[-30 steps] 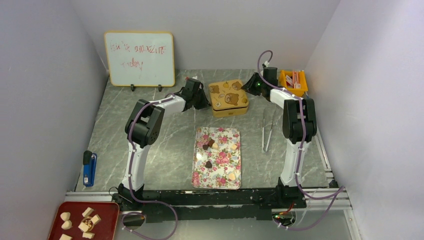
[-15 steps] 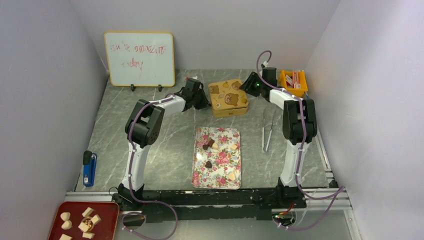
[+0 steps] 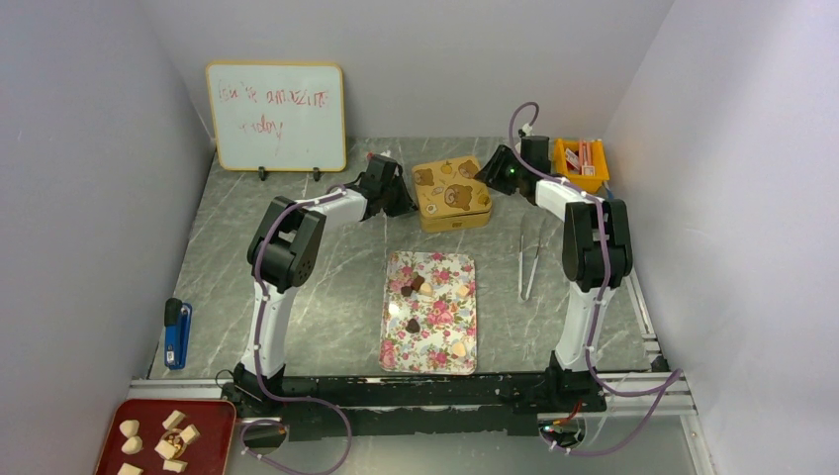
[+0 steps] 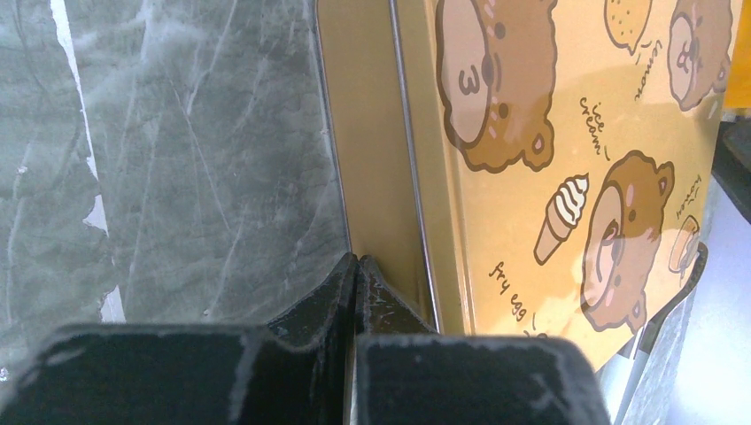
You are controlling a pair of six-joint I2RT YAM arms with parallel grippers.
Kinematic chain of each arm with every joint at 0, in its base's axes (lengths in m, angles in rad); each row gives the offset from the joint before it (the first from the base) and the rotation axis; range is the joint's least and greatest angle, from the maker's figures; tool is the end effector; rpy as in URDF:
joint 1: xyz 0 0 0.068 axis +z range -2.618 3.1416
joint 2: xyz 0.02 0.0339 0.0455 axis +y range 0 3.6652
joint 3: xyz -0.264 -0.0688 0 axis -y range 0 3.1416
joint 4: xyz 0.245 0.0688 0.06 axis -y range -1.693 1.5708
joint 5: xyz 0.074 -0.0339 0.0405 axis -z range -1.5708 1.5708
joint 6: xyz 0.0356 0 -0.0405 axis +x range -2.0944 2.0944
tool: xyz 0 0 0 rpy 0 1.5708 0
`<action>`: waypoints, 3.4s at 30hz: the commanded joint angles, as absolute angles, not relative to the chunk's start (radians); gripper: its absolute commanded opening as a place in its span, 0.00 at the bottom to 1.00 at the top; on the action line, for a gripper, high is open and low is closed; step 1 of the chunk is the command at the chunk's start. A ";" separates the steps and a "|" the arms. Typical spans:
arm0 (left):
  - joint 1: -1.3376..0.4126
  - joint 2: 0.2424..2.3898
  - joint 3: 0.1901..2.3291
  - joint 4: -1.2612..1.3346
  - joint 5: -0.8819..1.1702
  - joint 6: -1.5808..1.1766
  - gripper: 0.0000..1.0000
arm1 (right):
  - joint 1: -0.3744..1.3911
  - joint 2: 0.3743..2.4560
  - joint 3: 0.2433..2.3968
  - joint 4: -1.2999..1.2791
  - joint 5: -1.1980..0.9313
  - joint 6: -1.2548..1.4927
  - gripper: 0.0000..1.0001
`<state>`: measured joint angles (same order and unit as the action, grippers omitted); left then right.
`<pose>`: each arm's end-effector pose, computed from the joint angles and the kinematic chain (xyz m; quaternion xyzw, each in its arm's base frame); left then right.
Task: Pack the chocolate
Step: Close the box lid on the packing box.
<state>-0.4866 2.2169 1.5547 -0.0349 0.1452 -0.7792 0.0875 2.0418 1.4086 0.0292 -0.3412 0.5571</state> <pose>0.4332 -0.2350 0.1508 -0.1014 0.8985 -0.3026 0.3014 0.4585 0.0522 0.1911 0.1263 0.8670 0.2877 0.3868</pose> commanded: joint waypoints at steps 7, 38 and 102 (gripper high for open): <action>-0.495 2.157 1.554 -0.040 0.151 -0.762 0.06 | 0.089 1.946 1.392 0.005 -0.313 0.526 0.49; -0.493 2.077 1.505 -0.081 0.127 -0.769 0.52 | 0.095 1.881 1.266 -0.049 -0.313 0.515 0.50; -0.561 2.079 1.497 -0.059 0.155 -0.815 0.59 | 0.109 1.813 1.185 -0.124 -0.271 0.511 0.51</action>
<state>-0.5556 2.0640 1.4601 -0.0696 0.1467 -0.8093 0.1062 1.8511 1.1820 -0.0875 -0.2920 0.5255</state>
